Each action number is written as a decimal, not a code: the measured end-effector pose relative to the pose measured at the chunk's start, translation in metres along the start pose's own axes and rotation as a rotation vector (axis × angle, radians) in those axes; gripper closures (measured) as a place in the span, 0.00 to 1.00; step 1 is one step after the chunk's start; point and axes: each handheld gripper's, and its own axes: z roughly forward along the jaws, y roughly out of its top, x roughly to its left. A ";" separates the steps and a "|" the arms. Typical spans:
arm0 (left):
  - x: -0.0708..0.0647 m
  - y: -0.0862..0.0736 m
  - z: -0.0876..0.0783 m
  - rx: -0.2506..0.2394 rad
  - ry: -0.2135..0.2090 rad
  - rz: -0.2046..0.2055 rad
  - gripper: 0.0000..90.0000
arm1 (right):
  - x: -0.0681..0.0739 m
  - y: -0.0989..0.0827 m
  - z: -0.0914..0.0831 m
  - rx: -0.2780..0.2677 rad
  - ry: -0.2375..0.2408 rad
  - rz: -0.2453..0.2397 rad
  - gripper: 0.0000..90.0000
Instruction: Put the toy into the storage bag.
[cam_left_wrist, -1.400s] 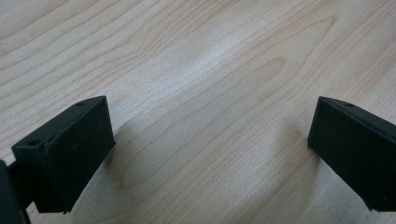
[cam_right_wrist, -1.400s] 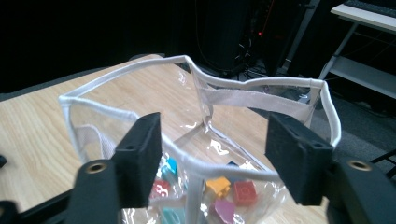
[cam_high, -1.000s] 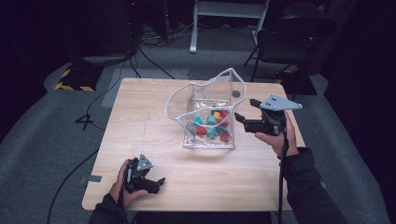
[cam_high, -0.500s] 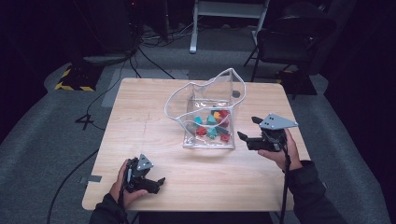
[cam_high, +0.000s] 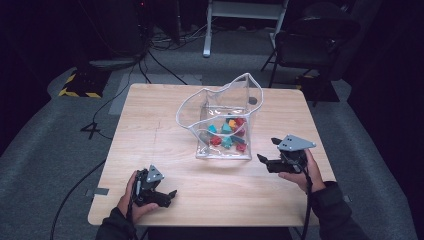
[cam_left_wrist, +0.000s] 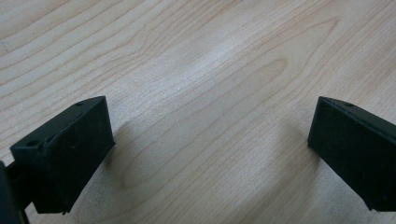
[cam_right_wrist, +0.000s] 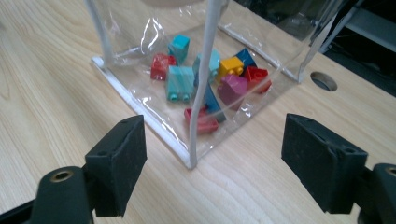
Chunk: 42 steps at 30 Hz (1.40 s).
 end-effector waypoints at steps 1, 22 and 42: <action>0.000 0.000 0.000 0.000 0.000 0.000 0.00 | 0.000 -0.003 0.000 0.006 -0.003 -0.001 0.25; 0.000 0.000 0.000 0.001 0.000 0.000 0.00 | 0.000 -0.073 0.007 0.141 0.030 0.028 0.25; 0.000 0.000 0.000 0.001 0.001 0.000 0.00 | -0.008 -0.122 -0.008 0.150 0.073 0.181 0.21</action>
